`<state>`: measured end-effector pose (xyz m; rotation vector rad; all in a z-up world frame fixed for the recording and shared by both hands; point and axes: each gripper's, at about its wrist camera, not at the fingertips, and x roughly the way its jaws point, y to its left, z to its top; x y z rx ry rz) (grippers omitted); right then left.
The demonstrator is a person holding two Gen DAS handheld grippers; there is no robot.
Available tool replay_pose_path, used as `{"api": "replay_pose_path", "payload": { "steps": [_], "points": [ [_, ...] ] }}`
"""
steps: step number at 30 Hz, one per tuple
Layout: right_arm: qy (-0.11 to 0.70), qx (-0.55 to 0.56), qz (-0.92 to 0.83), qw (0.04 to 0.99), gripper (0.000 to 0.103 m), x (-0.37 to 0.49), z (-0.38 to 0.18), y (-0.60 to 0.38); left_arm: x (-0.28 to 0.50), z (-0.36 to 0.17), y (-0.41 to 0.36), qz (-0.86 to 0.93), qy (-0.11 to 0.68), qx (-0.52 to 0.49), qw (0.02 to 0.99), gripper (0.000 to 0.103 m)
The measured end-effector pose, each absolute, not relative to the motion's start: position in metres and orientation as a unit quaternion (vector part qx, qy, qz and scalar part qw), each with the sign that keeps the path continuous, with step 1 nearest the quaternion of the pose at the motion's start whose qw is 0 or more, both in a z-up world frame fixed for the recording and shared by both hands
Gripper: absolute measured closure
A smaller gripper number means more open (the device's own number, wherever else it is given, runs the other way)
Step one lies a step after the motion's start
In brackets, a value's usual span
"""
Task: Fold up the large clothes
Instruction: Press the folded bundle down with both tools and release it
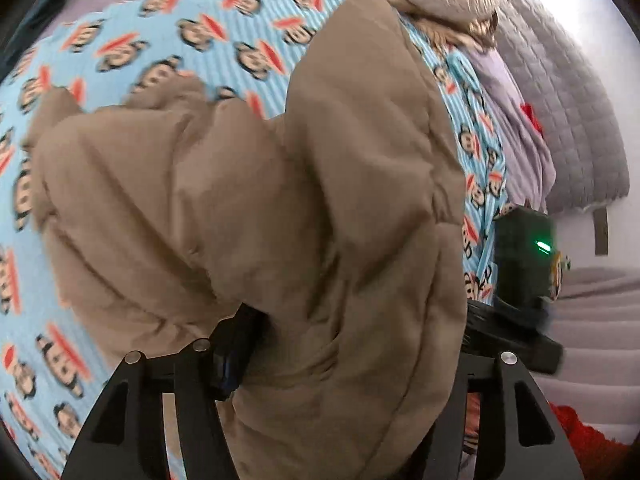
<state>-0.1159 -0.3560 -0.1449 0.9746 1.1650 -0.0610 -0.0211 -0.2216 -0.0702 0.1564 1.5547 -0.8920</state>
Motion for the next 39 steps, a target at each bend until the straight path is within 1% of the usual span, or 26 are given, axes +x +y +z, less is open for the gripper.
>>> {"api": "replay_pose_path", "payload": {
  "steps": [1, 2, 3, 4, 5, 6, 7, 8, 10, 12, 13, 14, 16, 17, 18, 21, 25, 26, 27, 28, 31, 33, 36, 37, 39],
  "points": [
    [0.527, 0.443, -0.035, 0.725, 0.095, -0.125, -0.144, -0.360, -0.024, -0.077, -0.232, -0.397, 0.678, 0.071, 0.614, 0.039],
    [0.525, 0.445, -0.044, 0.724, 0.094, -0.132, -0.143, -0.364, -0.023, -0.082, -0.239, -0.407, 0.677, 0.069, 0.609, 0.027],
    [0.524, 0.447, -0.054, 0.723, 0.092, -0.142, -0.143, -0.369, -0.024, -0.084, -0.247, -0.421, 0.674, 0.063, 0.604, 0.024],
    [0.523, 0.450, -0.060, 0.721, 0.084, -0.148, -0.142, -0.373, -0.023, -0.086, -0.255, -0.427, 0.669, 0.064, 0.604, 0.023],
    [0.519, 0.457, -0.066, 0.719, 0.070, -0.158, -0.143, -0.378, -0.026, -0.088, -0.262, -0.432, 0.667, 0.066, 0.604, 0.023],
    [0.518, 0.462, -0.070, 0.717, 0.063, -0.166, -0.142, -0.382, -0.029, -0.089, -0.266, -0.435, 0.666, 0.067, 0.602, 0.023],
    [0.516, 0.464, -0.073, 0.716, 0.051, -0.171, -0.141, -0.383, -0.028, -0.092, -0.272, -0.434, 0.667, 0.065, 0.602, 0.023],
    [0.515, 0.465, -0.076, 0.717, 0.049, -0.178, -0.140, -0.385, -0.027, -0.095, -0.278, -0.431, 0.669, 0.062, 0.603, 0.023],
    [0.516, 0.460, -0.076, 0.719, 0.049, -0.189, -0.134, -0.388, -0.025, -0.101, -0.284, -0.427, 0.672, 0.060, 0.603, 0.023],
    [0.514, 0.454, -0.073, 0.724, 0.043, -0.195, -0.128, -0.386, -0.024, -0.105, -0.296, -0.421, 0.675, 0.067, 0.603, 0.022],
    [0.510, 0.451, -0.071, 0.729, 0.036, -0.200, -0.122, -0.386, -0.023, -0.108, -0.303, -0.414, 0.679, 0.073, 0.602, 0.015],
    [0.504, 0.450, -0.066, 0.734, 0.033, -0.206, -0.116, -0.384, -0.019, -0.114, -0.306, -0.409, 0.683, 0.075, 0.600, 0.011],
    [0.489, 0.451, -0.052, 0.745, 0.028, -0.218, -0.102, -0.382, -0.016, -0.121, -0.318, -0.390, 0.691, 0.082, 0.603, 0.011],
    [0.480, 0.450, -0.040, 0.752, 0.022, -0.223, -0.094, -0.379, -0.016, -0.122, -0.322, -0.387, 0.692, 0.084, 0.604, 0.011],
    [0.473, 0.445, -0.025, 0.760, 0.021, -0.226, -0.085, -0.375, -0.016, -0.123, -0.325, -0.385, 0.691, 0.087, 0.605, 0.011],
    [0.469, 0.423, 0.014, 0.776, 0.021, -0.225, -0.067, -0.358, -0.017, -0.122, -0.332, -0.385, 0.689, 0.097, 0.606, 0.011],
    [0.475, 0.411, 0.021, 0.778, 0.022, -0.213, -0.075, -0.338, -0.015, -0.098, -0.327, -0.402, 0.673, 0.095, 0.613, 0.011],
    [0.476, 0.413, 0.004, 0.776, 0.039, -0.211, -0.080, -0.337, -0.014, -0.086, -0.323, -0.408, 0.657, 0.098, 0.626, 0.011],
    [0.475, 0.418, -0.008, 0.774, 0.059, -0.209, -0.083, -0.338, -0.013, -0.076, -0.318, -0.410, 0.642, 0.102, 0.640, 0.011],
    [0.475, 0.426, -0.020, 0.770, 0.087, -0.204, -0.088, -0.342, -0.012, -0.060, -0.307, -0.407, 0.611, 0.114, 0.669, 0.011],
    [0.474, 0.443, -0.084, 0.757, 0.087, -0.212, -0.103, -0.360, -0.002, -0.035, -0.272, -0.366, 0.547, 0.139, 0.740, 0.011],
    [0.482, 0.458, -0.104, 0.739, 0.087, -0.222, -0.118, -0.370, 0.010, -0.040, -0.248, -0.317, 0.534, 0.152, 0.769, 0.011],
    [0.496, 0.488, -0.114, 0.709, 0.087, -0.236, -0.142, -0.379, 0.027, -0.066, -0.228, -0.257, 0.552, 0.168, 0.776, 0.011],
    [0.498, 0.490, -0.114, 0.706, 0.087, -0.237, -0.146, -0.379, 0.033, -0.077, -0.222, -0.250, 0.564, 0.151, 0.773, 0.011],
    [0.504, 0.486, -0.111, 0.706, 0.087, -0.239, -0.152, -0.378, 0.034, -0.087, -0.225, -0.242, 0.565, 0.141, 0.776, 0.011]
  ]
}}
